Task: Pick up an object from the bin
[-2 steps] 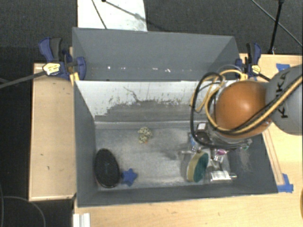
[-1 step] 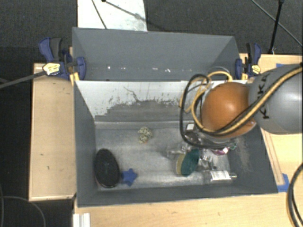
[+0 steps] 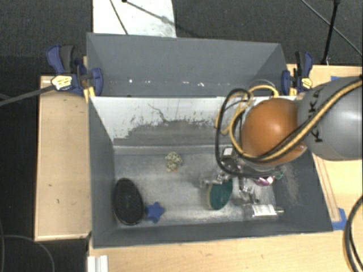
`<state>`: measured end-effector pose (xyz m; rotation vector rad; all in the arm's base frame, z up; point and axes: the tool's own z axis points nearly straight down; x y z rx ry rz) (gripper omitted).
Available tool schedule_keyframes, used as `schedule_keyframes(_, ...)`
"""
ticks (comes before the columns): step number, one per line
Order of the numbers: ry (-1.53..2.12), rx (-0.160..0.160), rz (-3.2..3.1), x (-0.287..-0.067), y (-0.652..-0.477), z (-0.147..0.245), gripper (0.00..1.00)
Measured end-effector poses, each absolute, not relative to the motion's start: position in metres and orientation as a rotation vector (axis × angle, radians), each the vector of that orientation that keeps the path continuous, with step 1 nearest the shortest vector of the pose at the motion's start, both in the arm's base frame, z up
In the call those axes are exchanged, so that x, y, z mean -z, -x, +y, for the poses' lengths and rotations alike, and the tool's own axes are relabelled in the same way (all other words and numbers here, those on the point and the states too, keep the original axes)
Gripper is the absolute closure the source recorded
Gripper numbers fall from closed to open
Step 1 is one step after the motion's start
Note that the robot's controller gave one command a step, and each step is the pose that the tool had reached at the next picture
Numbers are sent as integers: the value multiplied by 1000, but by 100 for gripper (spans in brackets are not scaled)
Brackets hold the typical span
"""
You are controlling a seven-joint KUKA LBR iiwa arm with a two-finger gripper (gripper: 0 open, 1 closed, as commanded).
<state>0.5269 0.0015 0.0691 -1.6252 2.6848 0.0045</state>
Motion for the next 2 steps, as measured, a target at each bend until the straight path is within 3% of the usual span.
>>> schedule_keyframes(1,1625,-6,2686,-69,-527,2,100)
schedule_keyframes(2,1614,4,2687,-127,-528,2,100)
